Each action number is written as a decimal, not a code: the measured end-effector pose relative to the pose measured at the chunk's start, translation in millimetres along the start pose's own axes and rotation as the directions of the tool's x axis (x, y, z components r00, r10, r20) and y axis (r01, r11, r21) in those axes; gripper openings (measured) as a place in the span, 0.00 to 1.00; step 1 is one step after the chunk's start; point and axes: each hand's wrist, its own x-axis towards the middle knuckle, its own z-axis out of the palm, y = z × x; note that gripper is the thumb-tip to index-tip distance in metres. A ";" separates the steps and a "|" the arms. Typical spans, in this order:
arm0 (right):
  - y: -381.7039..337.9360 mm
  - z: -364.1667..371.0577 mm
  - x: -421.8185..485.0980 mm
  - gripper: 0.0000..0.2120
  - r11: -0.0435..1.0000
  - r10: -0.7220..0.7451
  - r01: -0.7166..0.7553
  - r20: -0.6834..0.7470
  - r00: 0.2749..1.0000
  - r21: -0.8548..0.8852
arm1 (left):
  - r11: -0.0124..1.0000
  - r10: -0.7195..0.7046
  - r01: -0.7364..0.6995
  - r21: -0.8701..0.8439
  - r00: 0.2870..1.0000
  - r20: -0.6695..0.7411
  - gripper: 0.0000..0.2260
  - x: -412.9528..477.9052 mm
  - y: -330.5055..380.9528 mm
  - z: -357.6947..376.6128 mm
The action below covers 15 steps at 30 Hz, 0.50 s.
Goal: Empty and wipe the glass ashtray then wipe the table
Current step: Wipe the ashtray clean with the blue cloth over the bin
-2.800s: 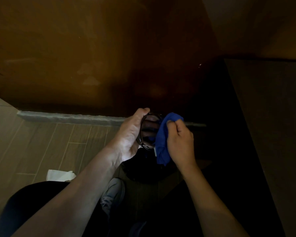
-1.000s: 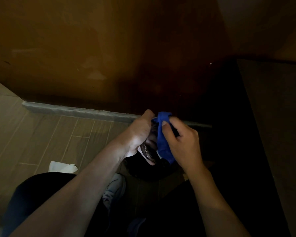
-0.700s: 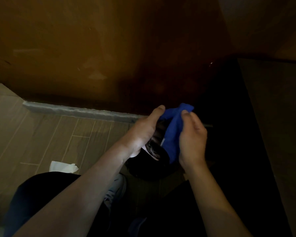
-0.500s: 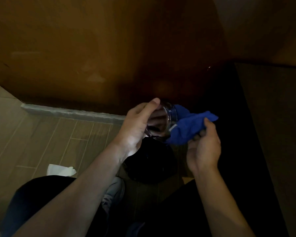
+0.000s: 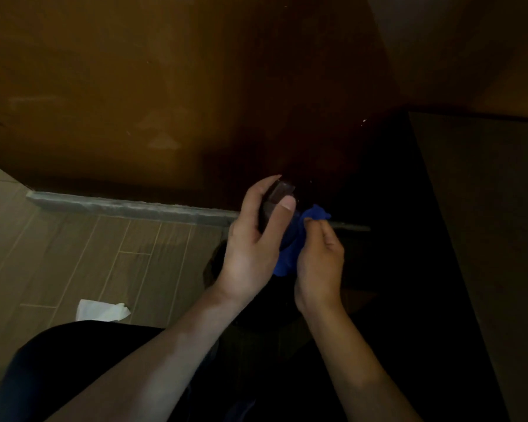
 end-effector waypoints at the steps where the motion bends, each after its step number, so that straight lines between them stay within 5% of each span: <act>1: -1.2 0.0 0.0 0.14 0.998 0.038 -0.038 -0.010 0.999 0.044 | 0.999 0.026 -0.027 0.042 1.000 0.013 0.16 -2.6 -1.1 2.0; 5: -9.1 -4.2 5.8 0.11 0.970 0.154 -0.158 0.037 0.987 0.183 | 0.993 0.074 -0.076 0.085 0.997 0.029 0.20 -4.0 -4.5 6.6; 10: -2.2 -4.4 2.0 0.16 0.999 0.035 -0.035 -0.017 0.999 -0.025 | 0.998 0.047 -0.046 0.048 0.998 -0.030 0.18 0.9 -11.0 2.2; 15: -0.5 -3.1 7.3 0.12 0.987 0.134 -0.131 -0.020 0.991 0.096 | 0.996 0.063 -0.061 0.060 0.998 -0.026 0.22 -3.8 -15.2 3.6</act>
